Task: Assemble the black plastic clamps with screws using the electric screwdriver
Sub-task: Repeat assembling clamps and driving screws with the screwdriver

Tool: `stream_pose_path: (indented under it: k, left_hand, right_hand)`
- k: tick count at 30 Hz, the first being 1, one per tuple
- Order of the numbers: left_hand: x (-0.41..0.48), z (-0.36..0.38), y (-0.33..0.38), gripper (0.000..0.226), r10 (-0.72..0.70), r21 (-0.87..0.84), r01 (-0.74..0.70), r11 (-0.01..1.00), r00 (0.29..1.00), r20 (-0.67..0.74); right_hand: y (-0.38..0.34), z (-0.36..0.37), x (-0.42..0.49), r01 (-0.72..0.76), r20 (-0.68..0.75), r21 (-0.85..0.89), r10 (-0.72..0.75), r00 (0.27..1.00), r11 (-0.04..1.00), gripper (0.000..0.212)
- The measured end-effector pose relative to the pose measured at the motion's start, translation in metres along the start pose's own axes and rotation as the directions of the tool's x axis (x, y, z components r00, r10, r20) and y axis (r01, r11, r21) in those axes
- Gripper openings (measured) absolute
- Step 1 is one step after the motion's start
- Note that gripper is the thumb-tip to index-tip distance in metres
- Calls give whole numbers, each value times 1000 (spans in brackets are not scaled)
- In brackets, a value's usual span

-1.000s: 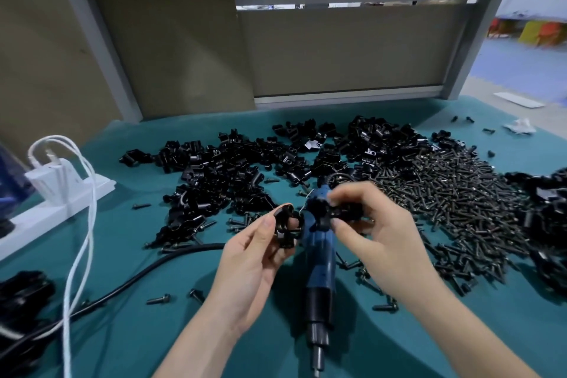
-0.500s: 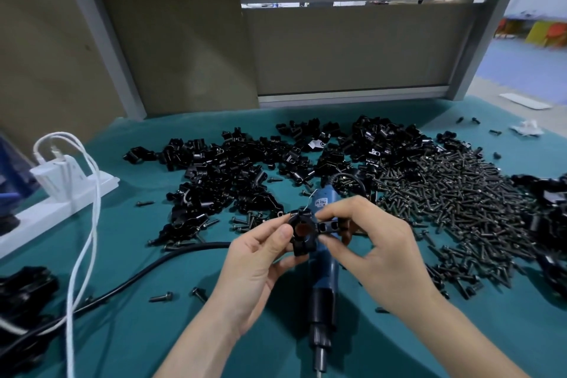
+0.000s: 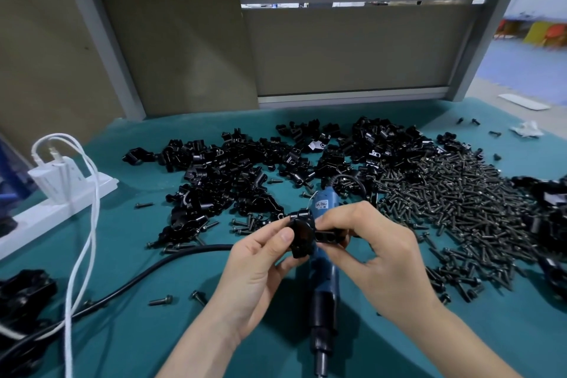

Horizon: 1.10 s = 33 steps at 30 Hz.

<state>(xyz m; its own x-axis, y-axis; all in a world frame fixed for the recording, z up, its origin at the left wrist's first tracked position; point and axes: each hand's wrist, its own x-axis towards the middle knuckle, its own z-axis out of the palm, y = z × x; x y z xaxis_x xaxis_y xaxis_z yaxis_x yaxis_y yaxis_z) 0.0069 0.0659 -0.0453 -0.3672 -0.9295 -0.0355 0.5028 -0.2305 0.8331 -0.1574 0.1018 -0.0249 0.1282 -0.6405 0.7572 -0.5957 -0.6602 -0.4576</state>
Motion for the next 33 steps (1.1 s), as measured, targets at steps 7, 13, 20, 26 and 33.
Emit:
stream_pose_path:
  k: [7,13,20,26,33]
  left_hand:
    - [2,0,-3,47,37,-9,-38,999,996,-78]
    - [-3,7,-1,31,134,29,-132,991,988,-78]
    - [-13,13,3,43,333,325,-323,889,942,27]
    - [-18,16,5,48,419,519,-423,743,898,133]
    - [-14,10,0,49,530,698,-520,492,815,233]
  right_hand:
    - [2,1,0,-7,-7,-31,7,1000,1000,16]
    - [-2,0,-1,-64,25,63,63,998,996,38]
    - [0,-3,1,-334,103,234,318,942,913,11]
    - [-1,-15,5,-376,232,285,317,920,882,40]
    - [-5,-23,9,-377,283,226,310,908,898,36]
